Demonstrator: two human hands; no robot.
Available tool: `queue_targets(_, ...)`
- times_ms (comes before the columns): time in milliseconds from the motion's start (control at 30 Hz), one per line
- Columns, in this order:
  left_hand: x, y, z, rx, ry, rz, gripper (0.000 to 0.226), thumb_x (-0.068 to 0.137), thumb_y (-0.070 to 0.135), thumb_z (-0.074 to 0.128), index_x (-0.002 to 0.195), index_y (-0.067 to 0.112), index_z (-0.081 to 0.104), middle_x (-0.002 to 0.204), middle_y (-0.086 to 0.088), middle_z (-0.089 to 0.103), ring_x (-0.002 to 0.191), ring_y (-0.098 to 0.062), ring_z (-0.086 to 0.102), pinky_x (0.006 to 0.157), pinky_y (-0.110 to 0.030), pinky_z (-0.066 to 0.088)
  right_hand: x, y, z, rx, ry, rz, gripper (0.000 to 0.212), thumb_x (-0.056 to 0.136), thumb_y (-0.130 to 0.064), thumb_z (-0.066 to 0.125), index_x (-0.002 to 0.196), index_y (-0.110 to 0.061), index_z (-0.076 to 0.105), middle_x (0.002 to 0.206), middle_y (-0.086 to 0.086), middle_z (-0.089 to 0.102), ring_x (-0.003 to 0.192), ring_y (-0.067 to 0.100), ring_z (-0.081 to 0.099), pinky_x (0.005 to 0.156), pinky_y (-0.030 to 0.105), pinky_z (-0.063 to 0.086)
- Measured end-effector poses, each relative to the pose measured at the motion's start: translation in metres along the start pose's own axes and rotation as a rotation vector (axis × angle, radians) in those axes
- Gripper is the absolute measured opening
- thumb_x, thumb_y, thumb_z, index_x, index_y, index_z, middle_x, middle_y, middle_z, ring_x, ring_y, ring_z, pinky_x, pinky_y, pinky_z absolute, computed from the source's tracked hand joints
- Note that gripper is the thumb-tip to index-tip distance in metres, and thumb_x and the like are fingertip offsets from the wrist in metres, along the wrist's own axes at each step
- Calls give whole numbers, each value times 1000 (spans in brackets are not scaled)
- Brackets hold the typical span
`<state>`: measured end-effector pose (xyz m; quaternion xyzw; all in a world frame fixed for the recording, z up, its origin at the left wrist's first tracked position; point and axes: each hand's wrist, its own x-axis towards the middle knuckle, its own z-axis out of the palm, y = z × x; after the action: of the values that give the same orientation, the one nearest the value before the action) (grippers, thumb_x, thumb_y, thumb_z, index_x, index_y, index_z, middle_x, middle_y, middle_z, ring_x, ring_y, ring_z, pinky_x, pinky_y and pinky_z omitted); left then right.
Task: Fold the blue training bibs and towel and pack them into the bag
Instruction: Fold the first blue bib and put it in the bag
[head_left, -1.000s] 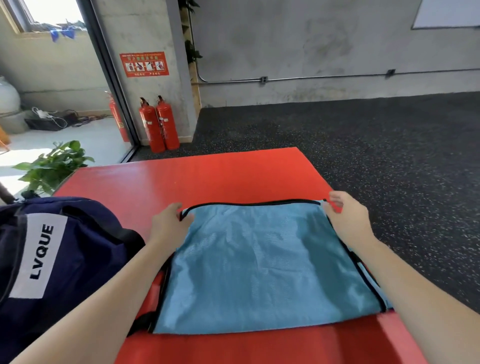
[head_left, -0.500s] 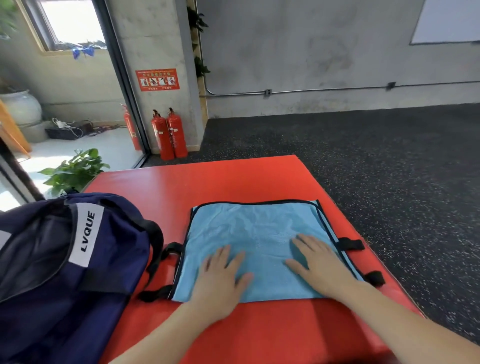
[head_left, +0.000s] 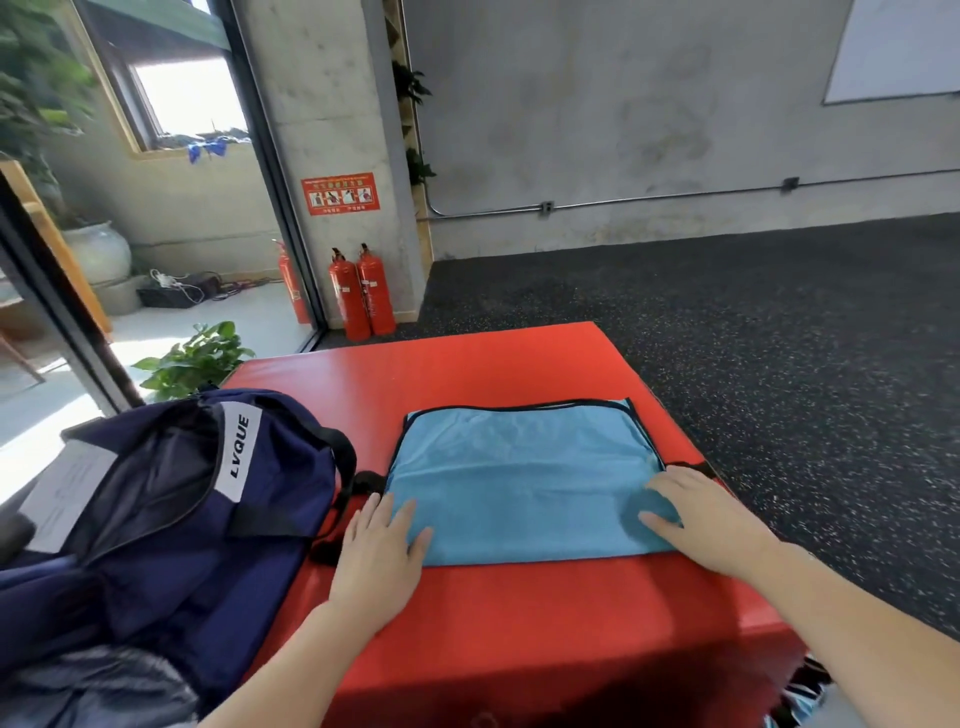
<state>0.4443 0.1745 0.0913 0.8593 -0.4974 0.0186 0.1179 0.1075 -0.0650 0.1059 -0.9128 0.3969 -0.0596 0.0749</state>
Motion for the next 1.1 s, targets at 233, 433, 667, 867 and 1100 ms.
queue_targets(233, -35, 20, 13, 42, 67, -161, 46, 88, 58, 56, 101, 16, 70, 101, -11, 59, 95, -36, 54, 78, -46, 48, -38, 17, -7, 112, -42, -51, 20, 81, -35, 68, 100, -35, 61, 106, -15, 62, 110, 13, 57, 101, 26, 42)
queue_targets(433, -8, 14, 21, 23, 121, -114, 52, 94, 60, 53, 119, 17, 64, 119, -8, 59, 112, -32, 50, 90, -46, 45, -44, 19, -10, 60, -43, -85, 28, 77, -36, 56, 103, -30, 67, 105, -18, 63, 107, 9, 55, 98, 30, 46)
queue_targets(667, 73, 14, 19, 4, -22, -7, 68, 99, 64, 33, 145, 15, 48, 147, -7, 48, 136, -31, 40, 113, -44, 32, -25, 19, 3, -69, 123, -152, 8, 82, -35, 70, 89, -30, 70, 93, -16, 66, 101, 12, 60, 82, 30, 44)
queue_targets(867, 164, 24, 29, -75, -170, 47, 79, 98, 67, 31, 155, 12, 32, 162, -12, 29, 150, -28, 23, 121, -47, 23, -1, 8, 15, -71, 258, -218, 14, 81, -38, 57, 81, -27, 65, 78, -14, 59, 82, 13, 59, 77, 28, 42)
queue_targets(1100, 177, 47, 35, -79, -146, 63, 67, 101, 62, 34, 155, 23, 31, 165, -17, 12, 151, -34, 17, 122, -53, 16, 23, -29, 17, -73, 251, -235, 18, 74, -39, 49, 67, -24, 57, 65, -7, 57, 61, 18, 59, 56, 30, 44)
